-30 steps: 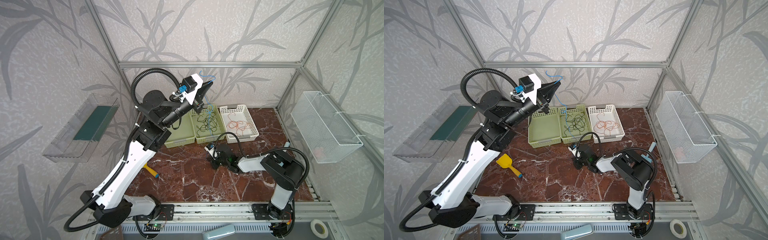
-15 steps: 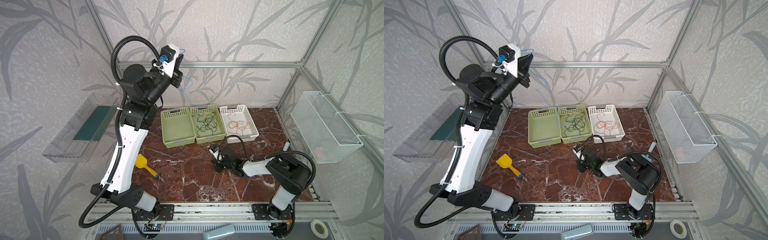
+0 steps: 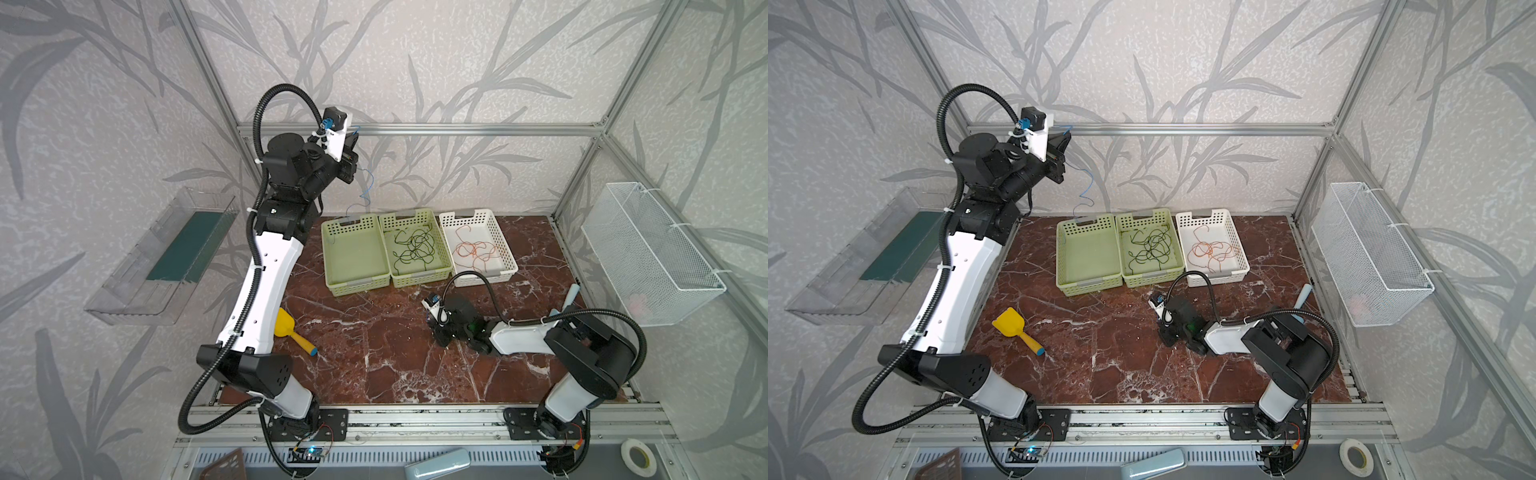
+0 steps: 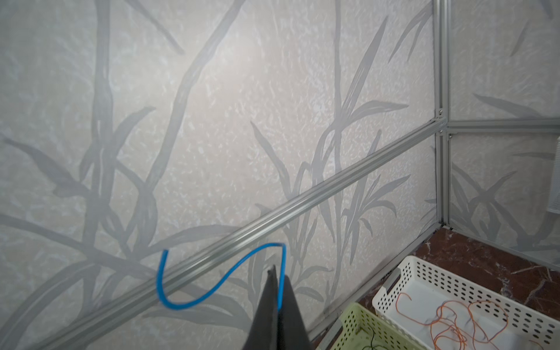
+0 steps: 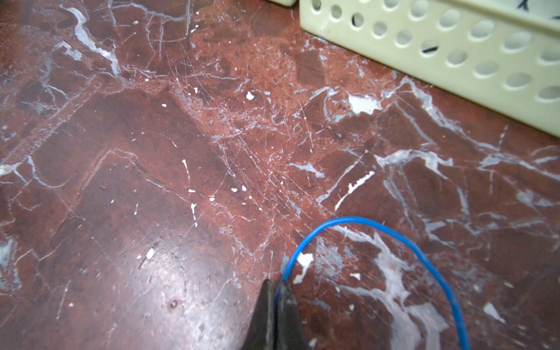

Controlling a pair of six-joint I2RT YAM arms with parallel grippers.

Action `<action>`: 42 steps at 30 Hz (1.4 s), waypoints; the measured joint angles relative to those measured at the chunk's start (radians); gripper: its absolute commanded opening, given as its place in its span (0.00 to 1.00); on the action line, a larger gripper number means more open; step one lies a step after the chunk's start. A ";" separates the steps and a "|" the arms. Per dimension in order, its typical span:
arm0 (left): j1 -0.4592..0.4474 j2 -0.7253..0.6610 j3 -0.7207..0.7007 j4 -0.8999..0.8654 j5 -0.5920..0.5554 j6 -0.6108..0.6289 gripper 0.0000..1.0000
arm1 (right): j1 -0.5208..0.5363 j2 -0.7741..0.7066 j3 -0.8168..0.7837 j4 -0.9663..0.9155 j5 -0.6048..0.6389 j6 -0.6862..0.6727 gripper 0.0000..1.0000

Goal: Untangle and sort cables by color
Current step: Place the cable into the container, then place the cable in the container.

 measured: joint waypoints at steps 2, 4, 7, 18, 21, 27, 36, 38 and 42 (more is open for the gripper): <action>0.031 0.000 -0.088 0.026 -0.005 -0.018 0.00 | 0.000 -0.023 0.016 -0.043 0.003 -0.014 0.00; 0.051 0.000 -0.164 0.050 -0.014 -0.034 0.00 | -0.001 -0.050 0.031 -0.076 0.010 -0.025 0.00; 0.057 0.000 -0.296 0.108 -0.022 -0.060 0.00 | -0.006 -0.095 0.059 -0.119 0.018 -0.039 0.00; 0.066 0.075 -0.616 0.326 -0.060 -0.192 0.00 | -0.018 -0.204 0.233 -0.261 0.014 -0.110 0.00; 0.069 0.134 -0.646 0.359 -0.076 -0.229 0.00 | -0.019 -0.206 0.295 -0.271 -0.014 -0.129 0.00; 0.075 0.228 -0.691 0.391 -0.106 -0.294 0.01 | -0.019 -0.148 0.473 -0.269 -0.100 -0.159 0.00; 0.082 0.257 -0.691 0.397 -0.109 -0.359 0.99 | -0.023 0.124 0.801 -0.262 -0.248 -0.174 0.00; 0.084 0.239 -0.691 0.396 -0.123 -0.365 0.99 | -0.024 0.198 0.887 -0.276 -0.283 -0.174 0.00; 0.090 0.168 -0.701 0.383 -0.164 -0.371 0.99 | -0.026 0.359 1.081 -0.322 -0.344 -0.172 0.00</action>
